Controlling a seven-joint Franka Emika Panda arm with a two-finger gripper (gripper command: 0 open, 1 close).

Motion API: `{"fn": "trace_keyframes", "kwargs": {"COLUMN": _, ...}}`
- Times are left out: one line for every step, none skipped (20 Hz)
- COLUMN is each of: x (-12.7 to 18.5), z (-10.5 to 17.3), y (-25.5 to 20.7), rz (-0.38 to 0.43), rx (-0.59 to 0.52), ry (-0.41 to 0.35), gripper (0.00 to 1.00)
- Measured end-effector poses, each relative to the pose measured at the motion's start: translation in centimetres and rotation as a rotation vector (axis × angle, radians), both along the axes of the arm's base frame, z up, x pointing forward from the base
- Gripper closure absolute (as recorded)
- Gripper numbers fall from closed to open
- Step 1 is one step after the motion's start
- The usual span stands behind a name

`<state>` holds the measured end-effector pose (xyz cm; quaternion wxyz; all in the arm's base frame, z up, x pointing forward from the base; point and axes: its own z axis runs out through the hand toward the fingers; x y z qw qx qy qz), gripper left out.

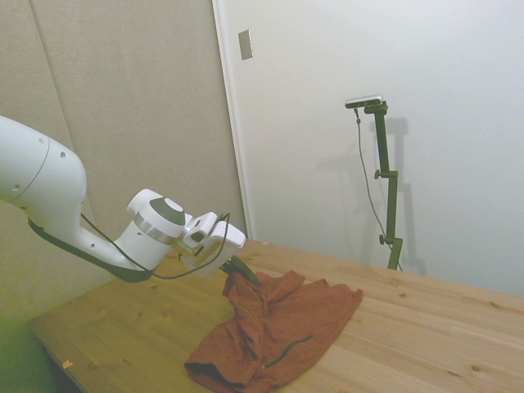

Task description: Fold the shorts

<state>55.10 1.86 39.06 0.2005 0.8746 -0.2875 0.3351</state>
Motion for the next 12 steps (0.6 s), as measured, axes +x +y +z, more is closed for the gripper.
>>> {"fn": "trace_keyframes", "kwargs": {"x": 0.3, "z": 0.2, "y": -0.8, "rz": -0.012, "rx": 0.013, "ry": -0.010, "gripper": 1.00}}
{"fn": "trace_keyframes", "kwargs": {"x": 0.7, "z": 0.4, "y": -1.7, "rz": -0.028, "rx": 0.028, "ry": -0.018, "gripper": 1.00}}
{"fn": "trace_keyframes", "kwargs": {"x": 1.1, "z": 0.5, "y": -2.5, "rz": -0.044, "rx": 0.043, "ry": -0.024, "gripper": 1.00}}
{"fn": "trace_keyframes", "kwargs": {"x": 1.4, "z": 0.5, "y": -3.4, "rz": -0.059, "rx": 0.062, "ry": -0.025, "gripper": 1.00}}
{"fn": "trace_keyframes", "kwargs": {"x": 1.9, "z": 0.5, "y": -4.4, "rz": -0.072, "rx": 0.080, "ry": -0.027, "gripper": 1.00}}
{"fn": "trace_keyframes", "kwargs": {"x": 2.2, "z": 0.5, "y": -5.3, "rz": -0.085, "rx": 0.096, "ry": -0.030, "gripper": 1.00}}
{"fn": "trace_keyframes", "kwargs": {"x": 2.6, "z": 0.6, "y": -6.0, "rz": -0.096, "rx": 0.111, "ry": -0.033, "gripper": 1.00}}
{"fn": "trace_keyframes", "kwargs": {"x": 3.0, "z": 0.8, "y": -6.7, "rz": -0.108, "rx": 0.126, "ry": -0.034, "gripper": 1.00}}
{"fn": "trace_keyframes", "kwargs": {"x": 3.3, "z": 1.1, "y": -7.4, "rz": -0.115, "rx": 0.144, "ry": -0.039, "gripper": 1.00}}
{"fn": "trace_keyframes", "kwargs": {"x": 3.6, "z": 1.5, "y": -8.0, "rz": -0.121, "rx": 0.161, "ry": -0.043, "gripper": 1.00}}
{"fn": "trace_keyframes", "kwargs": {"x": 3.8, "z": 2.0, "y": -8.5, "rz": -0.127, "rx": 0.179, "ry": -0.048, "gripper": 1.00}}
{"fn": "trace_keyframes", "kwargs": {"x": 4.1, "z": 2.4, "y": -9.0, "rz": -0.133, "rx": 0.197, "ry": -0.048, "gripper": 1.00}}
